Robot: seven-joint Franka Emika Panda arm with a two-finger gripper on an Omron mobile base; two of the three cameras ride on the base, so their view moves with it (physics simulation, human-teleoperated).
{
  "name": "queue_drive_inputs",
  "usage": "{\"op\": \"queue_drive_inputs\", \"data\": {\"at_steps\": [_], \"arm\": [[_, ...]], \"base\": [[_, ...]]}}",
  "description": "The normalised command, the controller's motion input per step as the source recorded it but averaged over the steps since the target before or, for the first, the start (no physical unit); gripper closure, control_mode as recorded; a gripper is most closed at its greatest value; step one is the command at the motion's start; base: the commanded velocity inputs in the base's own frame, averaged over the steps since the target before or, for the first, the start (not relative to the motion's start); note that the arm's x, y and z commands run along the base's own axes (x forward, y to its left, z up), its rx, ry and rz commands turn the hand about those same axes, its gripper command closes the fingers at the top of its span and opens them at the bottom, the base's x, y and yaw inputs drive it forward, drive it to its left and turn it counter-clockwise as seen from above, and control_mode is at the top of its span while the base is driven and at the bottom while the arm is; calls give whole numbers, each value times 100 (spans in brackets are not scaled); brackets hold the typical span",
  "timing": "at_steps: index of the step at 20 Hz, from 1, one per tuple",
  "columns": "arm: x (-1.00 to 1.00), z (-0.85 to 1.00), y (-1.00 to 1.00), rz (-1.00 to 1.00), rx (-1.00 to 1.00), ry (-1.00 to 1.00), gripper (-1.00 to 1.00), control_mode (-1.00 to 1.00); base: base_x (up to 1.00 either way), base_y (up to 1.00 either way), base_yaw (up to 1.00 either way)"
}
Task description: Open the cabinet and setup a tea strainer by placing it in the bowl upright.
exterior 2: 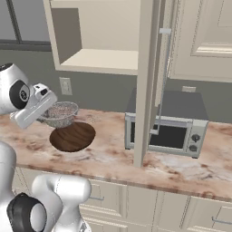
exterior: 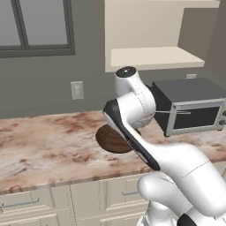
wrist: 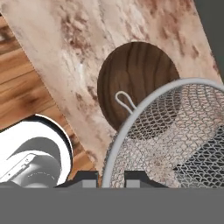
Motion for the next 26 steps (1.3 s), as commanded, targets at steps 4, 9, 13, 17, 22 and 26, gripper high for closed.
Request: {"op": "queue_drive_inputs", "data": {"at_steps": [4,9,13,17,22,26], "arm": [[16,-70,18,0,-9,18,100,-100],[20,-51,9,0,-4,13,100,-100],[20,-22,3,0,0,7,100,-100],[24,-11,0,0,1,0,100,-100],[28,-21,0,0,1,0,100,-100],[24,-24,0,0,1,0,100,-100]], "base": [[0,0,0],[0,0,0],[0,0,0],[0,0,0],[0,0,0],[0,0,0]]}}
